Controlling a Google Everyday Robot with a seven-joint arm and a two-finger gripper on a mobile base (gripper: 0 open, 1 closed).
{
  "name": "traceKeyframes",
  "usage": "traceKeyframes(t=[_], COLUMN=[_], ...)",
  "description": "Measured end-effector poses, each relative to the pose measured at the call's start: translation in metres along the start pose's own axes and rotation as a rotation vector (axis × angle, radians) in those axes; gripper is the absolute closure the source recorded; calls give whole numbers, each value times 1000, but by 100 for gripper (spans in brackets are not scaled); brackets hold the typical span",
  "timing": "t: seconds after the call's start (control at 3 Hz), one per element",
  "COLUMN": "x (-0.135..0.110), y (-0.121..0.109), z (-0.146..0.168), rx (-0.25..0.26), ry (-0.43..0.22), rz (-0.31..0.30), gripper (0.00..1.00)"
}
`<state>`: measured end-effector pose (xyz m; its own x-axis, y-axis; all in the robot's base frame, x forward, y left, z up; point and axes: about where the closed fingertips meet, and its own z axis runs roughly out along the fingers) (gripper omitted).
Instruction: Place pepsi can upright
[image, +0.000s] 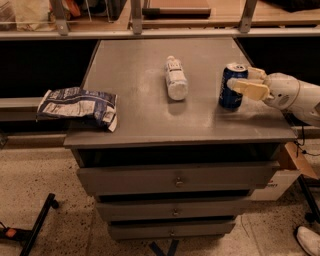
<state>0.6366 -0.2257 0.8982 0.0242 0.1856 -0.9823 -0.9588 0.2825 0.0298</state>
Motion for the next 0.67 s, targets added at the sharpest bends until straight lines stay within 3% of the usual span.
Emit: traceKeyframes(t=[0.33, 0.67], x=[3, -1], y=[0, 2], z=[-3, -5], rx=[-15, -33], ry=[21, 85], rz=[-35, -86], gripper=[0, 0])
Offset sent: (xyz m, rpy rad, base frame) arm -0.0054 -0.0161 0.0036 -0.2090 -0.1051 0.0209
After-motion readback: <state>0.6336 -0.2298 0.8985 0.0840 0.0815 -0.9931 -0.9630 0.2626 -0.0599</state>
